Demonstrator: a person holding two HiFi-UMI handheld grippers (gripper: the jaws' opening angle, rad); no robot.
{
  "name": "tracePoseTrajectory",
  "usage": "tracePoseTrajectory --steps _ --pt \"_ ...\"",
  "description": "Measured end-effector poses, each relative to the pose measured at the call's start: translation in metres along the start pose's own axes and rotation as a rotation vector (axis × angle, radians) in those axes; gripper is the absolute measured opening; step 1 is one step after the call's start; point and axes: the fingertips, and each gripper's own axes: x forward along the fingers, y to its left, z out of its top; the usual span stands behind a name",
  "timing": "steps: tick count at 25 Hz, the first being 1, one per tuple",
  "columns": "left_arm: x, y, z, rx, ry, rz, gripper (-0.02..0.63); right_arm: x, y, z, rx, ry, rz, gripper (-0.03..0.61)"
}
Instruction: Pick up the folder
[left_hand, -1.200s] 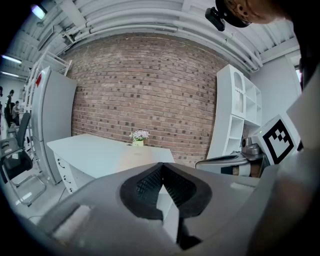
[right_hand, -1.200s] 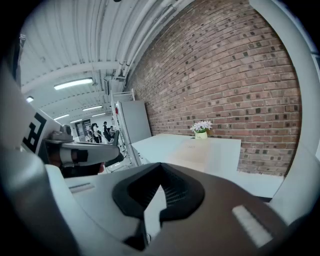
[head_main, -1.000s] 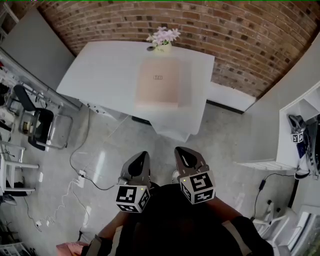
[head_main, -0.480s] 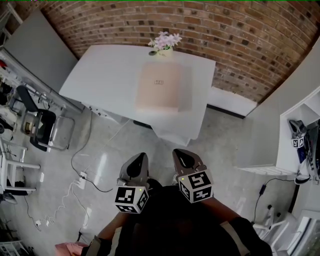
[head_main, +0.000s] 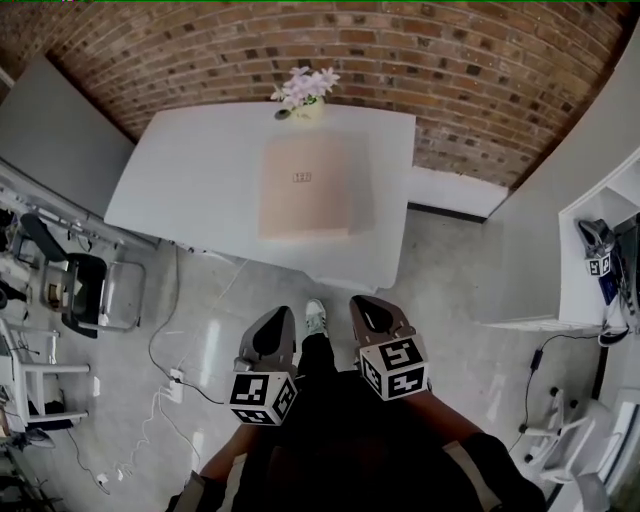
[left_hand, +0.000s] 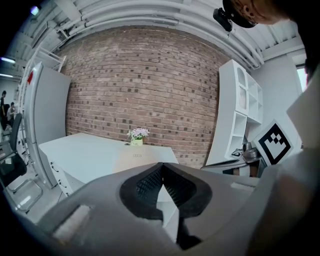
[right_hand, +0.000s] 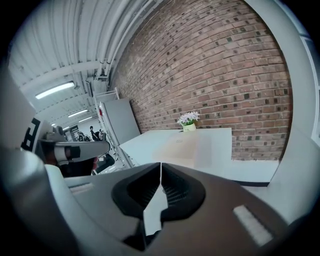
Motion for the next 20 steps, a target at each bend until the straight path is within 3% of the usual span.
tracePoseTrajectory --steps 6,9,15,20 --pt "0.073 0.034 0.018 -0.002 0.033 -0.077 0.005 0.049 -0.033 0.025 0.052 0.027 -0.087 0.046" --pt "0.108 0.056 0.028 -0.013 0.049 -0.109 0.054 0.078 -0.041 0.04 0.057 0.048 -0.108 0.069" --pt "0.162 0.106 0.039 -0.032 0.099 -0.126 0.123 0.135 -0.06 0.06 0.093 0.107 -0.152 0.149" --pt "0.195 0.147 0.03 -0.052 0.166 -0.132 0.135 0.177 -0.084 0.058 0.137 0.179 -0.206 0.204"
